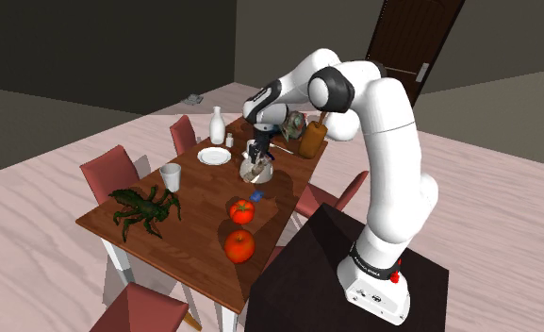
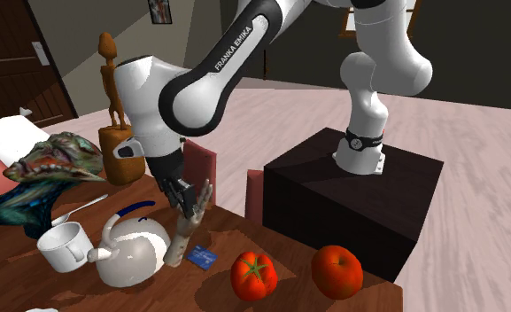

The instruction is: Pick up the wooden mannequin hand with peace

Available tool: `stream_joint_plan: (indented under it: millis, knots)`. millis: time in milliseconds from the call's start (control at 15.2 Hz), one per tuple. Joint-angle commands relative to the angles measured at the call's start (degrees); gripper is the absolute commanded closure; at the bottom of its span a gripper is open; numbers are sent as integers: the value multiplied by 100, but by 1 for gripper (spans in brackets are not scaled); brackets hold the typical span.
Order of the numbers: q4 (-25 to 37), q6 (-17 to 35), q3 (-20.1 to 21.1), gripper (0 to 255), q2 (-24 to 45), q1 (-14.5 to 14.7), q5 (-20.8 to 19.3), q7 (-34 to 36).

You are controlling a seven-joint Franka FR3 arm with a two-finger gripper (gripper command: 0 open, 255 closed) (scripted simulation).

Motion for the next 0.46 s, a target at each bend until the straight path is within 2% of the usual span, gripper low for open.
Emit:
stream_joint_plan:
  millis: [0, 396]
  knots:
    - [4, -96, -24, 255, -94, 13, -35, 27]
    - [24, -313, -74, 255, -298, 44, -113, 92]
